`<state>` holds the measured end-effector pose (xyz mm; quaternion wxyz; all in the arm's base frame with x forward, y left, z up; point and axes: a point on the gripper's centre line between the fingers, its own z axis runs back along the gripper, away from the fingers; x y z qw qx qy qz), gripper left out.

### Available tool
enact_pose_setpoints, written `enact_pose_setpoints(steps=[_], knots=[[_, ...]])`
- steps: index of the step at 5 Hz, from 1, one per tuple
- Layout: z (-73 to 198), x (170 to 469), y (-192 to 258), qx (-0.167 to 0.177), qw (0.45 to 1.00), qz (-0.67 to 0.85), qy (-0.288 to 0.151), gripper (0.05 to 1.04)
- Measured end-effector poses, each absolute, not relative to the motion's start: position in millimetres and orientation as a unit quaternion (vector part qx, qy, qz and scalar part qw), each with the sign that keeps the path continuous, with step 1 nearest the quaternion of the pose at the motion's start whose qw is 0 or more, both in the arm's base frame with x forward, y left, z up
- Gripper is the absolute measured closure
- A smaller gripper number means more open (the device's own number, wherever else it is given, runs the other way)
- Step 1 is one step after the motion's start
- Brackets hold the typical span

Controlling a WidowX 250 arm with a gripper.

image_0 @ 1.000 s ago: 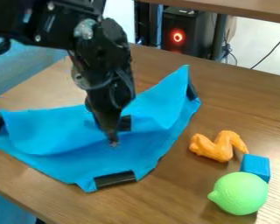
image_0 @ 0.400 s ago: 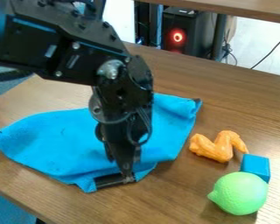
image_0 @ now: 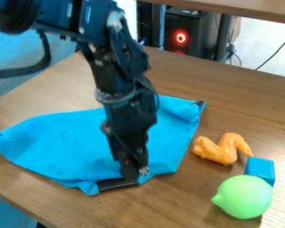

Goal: Blue carpet on the table

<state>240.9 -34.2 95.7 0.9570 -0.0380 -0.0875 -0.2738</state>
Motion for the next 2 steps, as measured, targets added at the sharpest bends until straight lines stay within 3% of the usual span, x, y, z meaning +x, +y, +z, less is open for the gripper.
enact_pose_setpoints(steps=[1,2], knots=[[119.2,252.1,-17.1,-0.064,0.965,-0.229,-0.111,0.101],[160.3,264.0,12.0,-0.067,0.970,-0.179,-0.148,0.083]])
